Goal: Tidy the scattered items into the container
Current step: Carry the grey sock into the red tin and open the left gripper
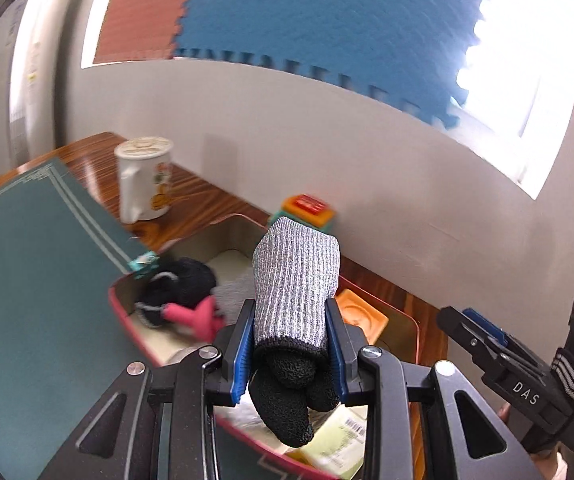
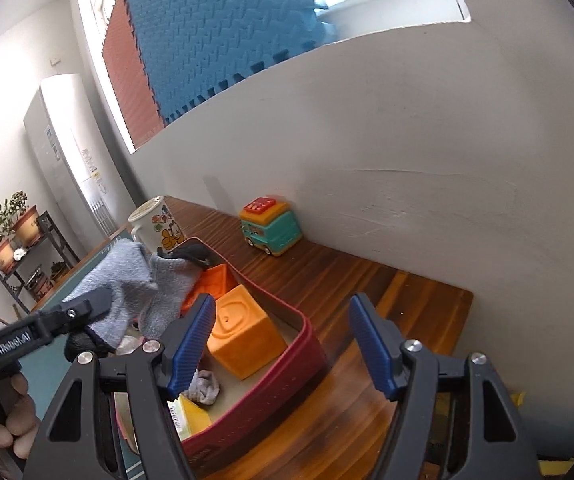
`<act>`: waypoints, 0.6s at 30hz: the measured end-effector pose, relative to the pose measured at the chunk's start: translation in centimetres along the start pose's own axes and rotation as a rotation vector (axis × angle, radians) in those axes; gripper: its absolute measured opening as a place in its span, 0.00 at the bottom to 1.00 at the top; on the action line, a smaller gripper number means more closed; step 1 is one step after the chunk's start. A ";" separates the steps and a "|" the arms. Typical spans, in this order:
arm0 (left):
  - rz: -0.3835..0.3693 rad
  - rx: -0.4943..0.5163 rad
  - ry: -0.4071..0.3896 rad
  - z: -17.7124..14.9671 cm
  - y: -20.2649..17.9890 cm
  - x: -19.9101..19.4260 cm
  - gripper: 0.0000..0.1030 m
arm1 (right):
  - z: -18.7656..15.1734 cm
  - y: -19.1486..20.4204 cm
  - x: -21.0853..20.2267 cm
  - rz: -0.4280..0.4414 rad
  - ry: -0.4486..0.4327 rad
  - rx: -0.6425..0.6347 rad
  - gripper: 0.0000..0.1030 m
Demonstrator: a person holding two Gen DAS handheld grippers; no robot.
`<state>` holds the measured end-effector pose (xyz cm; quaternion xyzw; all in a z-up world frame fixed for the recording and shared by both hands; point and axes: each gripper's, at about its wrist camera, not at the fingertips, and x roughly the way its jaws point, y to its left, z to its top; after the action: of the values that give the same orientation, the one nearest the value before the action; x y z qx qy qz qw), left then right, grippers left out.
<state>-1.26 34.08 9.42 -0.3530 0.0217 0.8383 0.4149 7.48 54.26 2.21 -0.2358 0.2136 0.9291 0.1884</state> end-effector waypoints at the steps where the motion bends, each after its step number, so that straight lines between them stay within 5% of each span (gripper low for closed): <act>1: 0.000 0.004 0.011 -0.2 0.0 0.4 0.33 | 0.0 -0.1 0.0 -0.001 0.000 0.000 0.71; 11: 0.019 0.063 0.052 -1.6 -0.6 2.7 0.33 | -0.3 -0.1 -0.2 0.003 -0.003 -0.007 0.71; 18: -0.004 0.006 0.121 -2.5 0.1 2.9 0.65 | -0.3 0.5 -1.0 0.011 -0.012 -0.018 0.71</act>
<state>-1.08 35.16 5.71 -0.4019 0.0484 0.8146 0.4154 8.15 53.50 2.64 -0.2309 0.2053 0.9334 0.1824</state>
